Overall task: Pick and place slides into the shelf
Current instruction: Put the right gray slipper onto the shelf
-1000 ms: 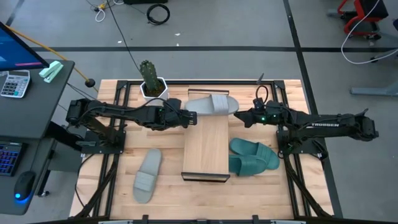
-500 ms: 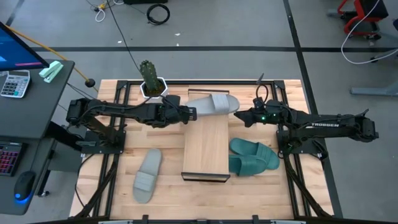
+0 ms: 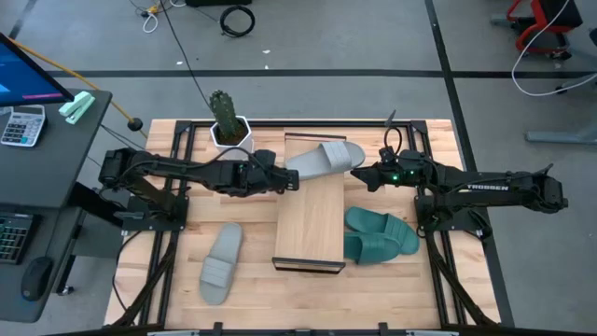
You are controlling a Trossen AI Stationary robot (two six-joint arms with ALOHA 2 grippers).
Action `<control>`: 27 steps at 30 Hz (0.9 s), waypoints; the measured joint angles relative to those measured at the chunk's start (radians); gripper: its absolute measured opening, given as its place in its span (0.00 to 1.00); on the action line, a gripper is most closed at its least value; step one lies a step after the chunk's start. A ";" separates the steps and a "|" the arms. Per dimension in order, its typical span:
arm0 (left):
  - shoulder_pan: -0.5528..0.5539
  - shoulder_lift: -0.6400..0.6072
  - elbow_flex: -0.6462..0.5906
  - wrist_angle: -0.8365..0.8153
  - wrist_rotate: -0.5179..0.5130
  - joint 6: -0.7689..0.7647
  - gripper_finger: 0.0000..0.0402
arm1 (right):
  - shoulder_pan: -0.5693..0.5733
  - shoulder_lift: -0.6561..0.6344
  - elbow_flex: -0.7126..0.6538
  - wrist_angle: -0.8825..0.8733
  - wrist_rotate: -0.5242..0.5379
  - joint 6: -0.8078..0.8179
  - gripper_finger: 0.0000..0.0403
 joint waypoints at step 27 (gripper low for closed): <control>-0.012 0.036 0.001 0.144 0.190 -0.037 0.24 | 0.000 0.000 0.000 0.000 -0.001 0.000 0.35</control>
